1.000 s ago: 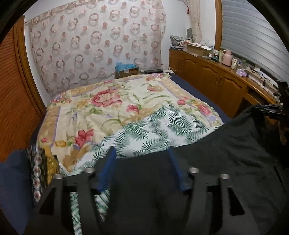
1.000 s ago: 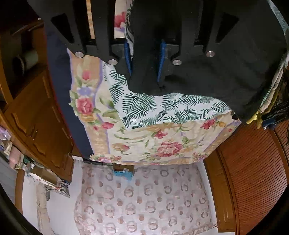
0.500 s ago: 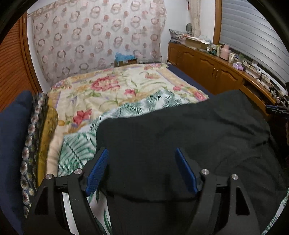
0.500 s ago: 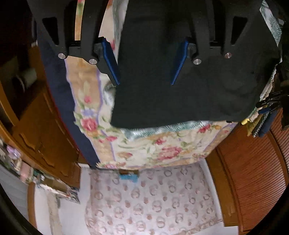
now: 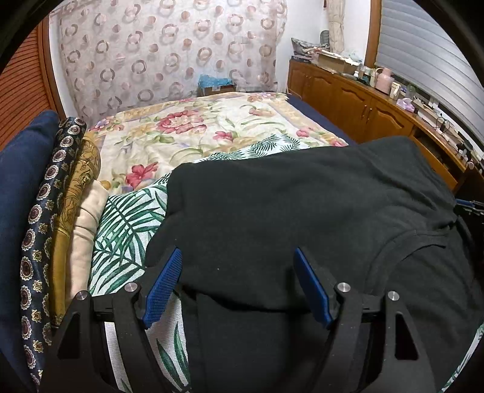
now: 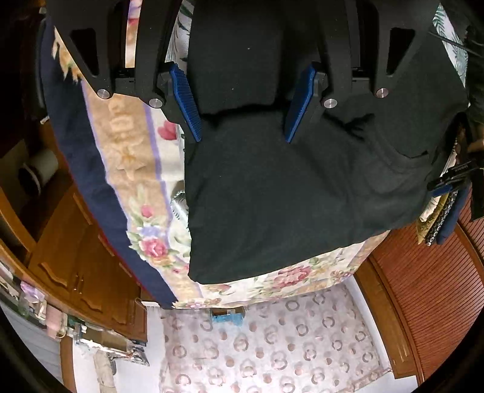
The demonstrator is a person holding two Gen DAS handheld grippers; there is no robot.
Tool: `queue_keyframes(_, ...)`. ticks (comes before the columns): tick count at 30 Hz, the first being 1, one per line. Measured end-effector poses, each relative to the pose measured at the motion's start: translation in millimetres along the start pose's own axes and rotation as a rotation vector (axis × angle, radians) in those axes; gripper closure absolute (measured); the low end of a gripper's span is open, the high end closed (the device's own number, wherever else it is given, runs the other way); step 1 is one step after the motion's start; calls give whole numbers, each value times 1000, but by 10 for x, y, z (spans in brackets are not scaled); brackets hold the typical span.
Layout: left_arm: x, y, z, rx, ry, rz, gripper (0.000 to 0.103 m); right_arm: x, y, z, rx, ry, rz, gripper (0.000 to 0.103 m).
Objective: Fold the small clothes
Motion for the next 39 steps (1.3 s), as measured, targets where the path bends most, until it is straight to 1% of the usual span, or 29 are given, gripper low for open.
queue_keyframes(7, 4, -26, 7, 13, -3, -15, 26, 62, -39, 131, -37, 11, -13, 44)
queue_keyframes(10, 10, -76, -38, 25, 3, -32, 26, 9, -98, 139, -59, 11, -23, 44)
queue_keyframes(17, -25, -249, -24, 85, 1, -97, 26, -63, -145, 66, -41, 3, -19, 44)
queue_keyframes(20, -13, -289, 34, 76, -18, -134, 26, -67, -155, 95, -24, -8, -16, 44)
queue_keyframes(25, 51, -335, 133, 22, -50, -166, 27, -48, -174, 167, -1, -14, -18, 44)
queue_keyframes(26, 79, -328, 143, 27, -49, -167, 28, -40, -172, 209, -2, -17, -18, 44)
queue_keyframes(28, 102, -317, 158, 39, -50, -160, 39, -18, -166, 219, -9, -10, -22, 44)
queue_keyframes(29, 106, -312, 160, 40, -49, -161, 40, -3, -154, 239, -9, -7, -20, 44)
queue_keyframes(31, 135, -309, 171, 29, -46, -170, 52, 30, -125, 280, -7, -1, -10, 44)
queue_keyframes(32, 125, -319, 168, 27, -45, -170, 55, 44, -108, 306, -4, 4, -6, 44)
queue_keyframes(34, 132, -301, 155, 20, -36, -165, 68, 58, -102, 346, -4, 12, -1, 44)
queue_keyframes(35, 134, -306, 139, 19, -31, -164, 71, 68, -92, 367, -5, 15, 2, 44)
queue_keyframes(36, 130, -302, 126, 11, -23, -161, 78, 71, -94, 384, -6, 17, 5, 46)
queue_keyframes(37, 129, -273, 110, 2, -16, -149, 80, 61, -96, 402, -9, 20, 6, 49)
queue_keyframes(38, 121, -260, 87, 9, -8, -138, 81, 62, -98, 421, -13, 22, 5, 50)
queue_keyframes(39, 115, -242, 65, 16, 2, -126, 81, 65, -100, 440, -16, 23, 4, 54)
Point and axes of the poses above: each gripper's, at about its wrist camera, not at the fingertips, and z roughly the way its jaws point, y to its right, x to its top, the point moved 1 cm from there along z, roughly the way its jaws point, and after that the axes turned 10 degrees about -z, right-handed, at the moved point
